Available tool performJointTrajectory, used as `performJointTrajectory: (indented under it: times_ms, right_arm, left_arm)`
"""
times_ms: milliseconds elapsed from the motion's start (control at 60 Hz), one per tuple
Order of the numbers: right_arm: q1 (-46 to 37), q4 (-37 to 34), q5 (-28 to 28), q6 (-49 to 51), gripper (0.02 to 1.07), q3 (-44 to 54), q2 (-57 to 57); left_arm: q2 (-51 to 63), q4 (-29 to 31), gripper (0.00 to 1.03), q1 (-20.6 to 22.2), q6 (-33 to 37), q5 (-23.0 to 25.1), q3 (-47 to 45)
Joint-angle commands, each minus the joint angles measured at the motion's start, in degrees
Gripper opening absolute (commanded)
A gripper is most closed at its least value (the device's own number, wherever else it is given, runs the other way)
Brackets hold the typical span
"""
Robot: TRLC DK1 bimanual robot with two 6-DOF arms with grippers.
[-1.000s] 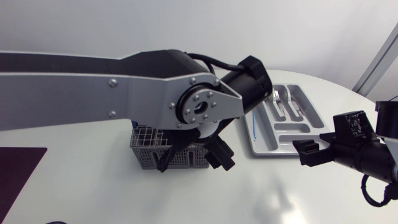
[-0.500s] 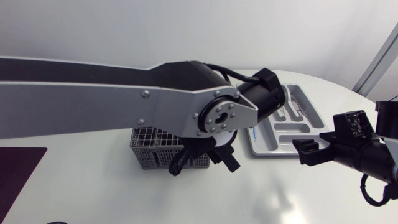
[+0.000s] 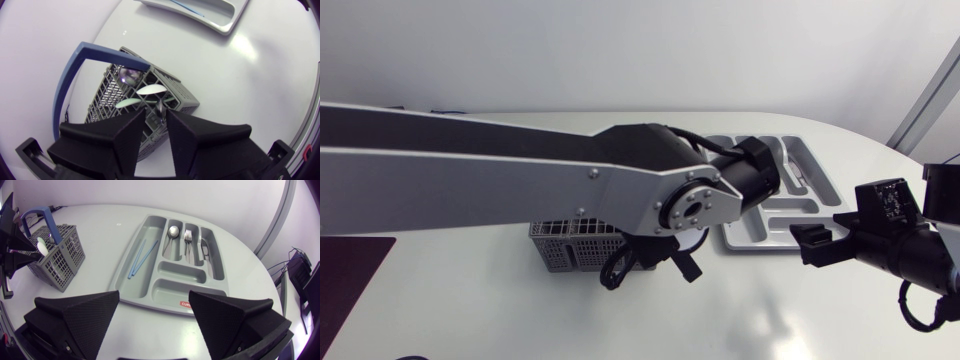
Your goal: Unload the cutlery basket into the drawer organizer.
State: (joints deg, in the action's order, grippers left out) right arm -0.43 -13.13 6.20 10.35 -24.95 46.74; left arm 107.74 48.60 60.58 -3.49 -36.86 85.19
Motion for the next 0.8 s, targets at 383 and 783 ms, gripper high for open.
performJointTrajectory:
  times_ms: [383, 783]
  right_arm:
    - [0.7, 1.2, -0.2, 0.5, 1.02, 2.4, 0.0]
    - [1.3, 1.8, -0.6, 0.5, 1.02, 2.9, -0.2]
  left_arm:
    - [1.7, 0.4, 0.1, 2.0, -1.3, -5.6, 0.6]
    - [-1.6, 0.8, 0.08, 2.6, -0.9, -7.2, 0.6]
